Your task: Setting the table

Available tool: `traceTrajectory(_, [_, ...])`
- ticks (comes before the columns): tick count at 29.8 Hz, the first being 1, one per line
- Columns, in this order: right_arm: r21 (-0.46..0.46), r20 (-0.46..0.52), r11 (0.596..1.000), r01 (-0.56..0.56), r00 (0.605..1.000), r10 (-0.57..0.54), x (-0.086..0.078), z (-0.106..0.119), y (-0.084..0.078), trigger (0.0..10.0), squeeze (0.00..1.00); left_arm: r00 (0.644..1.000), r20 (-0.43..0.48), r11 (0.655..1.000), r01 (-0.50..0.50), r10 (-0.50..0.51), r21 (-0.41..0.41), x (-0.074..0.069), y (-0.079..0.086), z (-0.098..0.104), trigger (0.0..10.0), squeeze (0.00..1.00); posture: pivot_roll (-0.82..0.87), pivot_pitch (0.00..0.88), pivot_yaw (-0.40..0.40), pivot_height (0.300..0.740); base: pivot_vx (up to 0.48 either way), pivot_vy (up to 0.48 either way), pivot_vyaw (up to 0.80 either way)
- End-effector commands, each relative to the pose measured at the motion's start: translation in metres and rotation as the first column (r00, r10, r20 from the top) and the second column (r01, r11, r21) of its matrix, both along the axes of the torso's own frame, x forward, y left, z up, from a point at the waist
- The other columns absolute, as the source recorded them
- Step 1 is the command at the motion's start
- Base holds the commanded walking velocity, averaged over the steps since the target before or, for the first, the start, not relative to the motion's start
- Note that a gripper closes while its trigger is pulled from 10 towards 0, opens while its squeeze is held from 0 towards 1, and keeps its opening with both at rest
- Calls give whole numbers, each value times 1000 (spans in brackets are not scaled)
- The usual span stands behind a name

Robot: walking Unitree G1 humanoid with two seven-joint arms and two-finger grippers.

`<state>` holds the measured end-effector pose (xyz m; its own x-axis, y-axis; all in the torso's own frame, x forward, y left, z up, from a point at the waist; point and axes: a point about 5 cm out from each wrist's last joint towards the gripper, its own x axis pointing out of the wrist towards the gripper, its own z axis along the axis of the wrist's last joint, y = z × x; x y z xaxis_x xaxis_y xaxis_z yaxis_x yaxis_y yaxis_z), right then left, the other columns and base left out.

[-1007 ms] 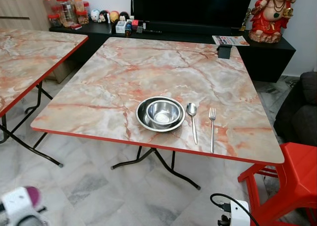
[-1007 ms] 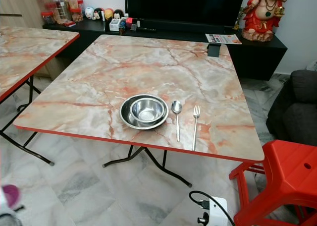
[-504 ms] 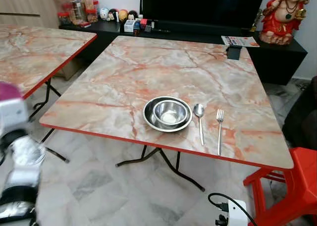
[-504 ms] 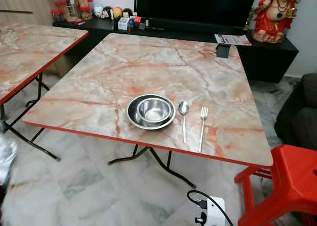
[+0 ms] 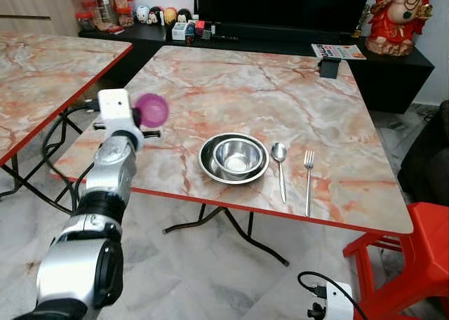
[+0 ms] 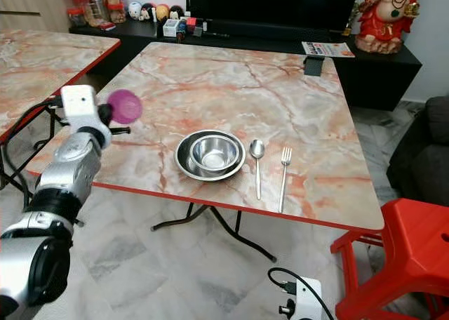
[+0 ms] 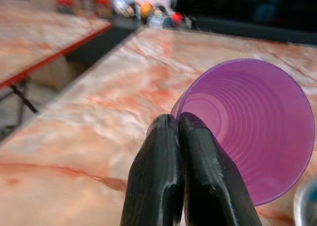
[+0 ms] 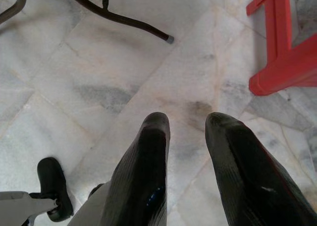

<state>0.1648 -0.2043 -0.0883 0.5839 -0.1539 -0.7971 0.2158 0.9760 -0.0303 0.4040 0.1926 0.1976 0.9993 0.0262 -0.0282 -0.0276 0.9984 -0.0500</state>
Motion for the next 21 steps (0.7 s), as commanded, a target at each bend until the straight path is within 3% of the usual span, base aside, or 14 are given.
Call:
traceTrajectory(1, [-6,-2,1000,14,1000,-14,-1,0,-3,10000,0,997,-72,999,29,-31,-25,3,2,-1,10000,0,-57,0,-18,740,0,0,0])
traceTrajectory(6, [-4,-5,1000,15,1000,-16,-2,0,-3,10000,0,984,-176,999,3,-10,-40,4,10,-4,10000,0,-53,0,-19,740,0,0,0])
traceTrajectory(9, [-4,-6,1000,15,1000,-15,-2,0,-4,10000,0,976,-213,995,18,-39,-100,4,9,-6,10000,0,-49,0,-22,740,0,0,0])
traceTrajectory(11, [-5,-4,1000,14,1000,-14,0,0,-4,10000,0,966,-246,977,22,-75,-214,4,4,-10,10000,0,-50,0,-21,740,0,0,0])
traceTrajectory(16, [-5,-3,1000,14,1000,-14,0,1,-4,10000,0,958,-271,967,24,-94,-252,4,4,-11,10000,0,-50,0,-21,740,0,0,0])
traceTrajectory(17, [-7,3,1000,19,1000,-19,2,2,-5,10000,0,951,-285,945,21,-120,-327,3,0,-13,10000,0,-52,0,-18,740,0,0,0])
traceTrajectory(21, [-8,5,1000,23,1000,-23,2,2,-6,10000,0,942,-305,948,43,-144,-315,4,-3,-12,10000,0,-49,0,-15,740,0,0,0])
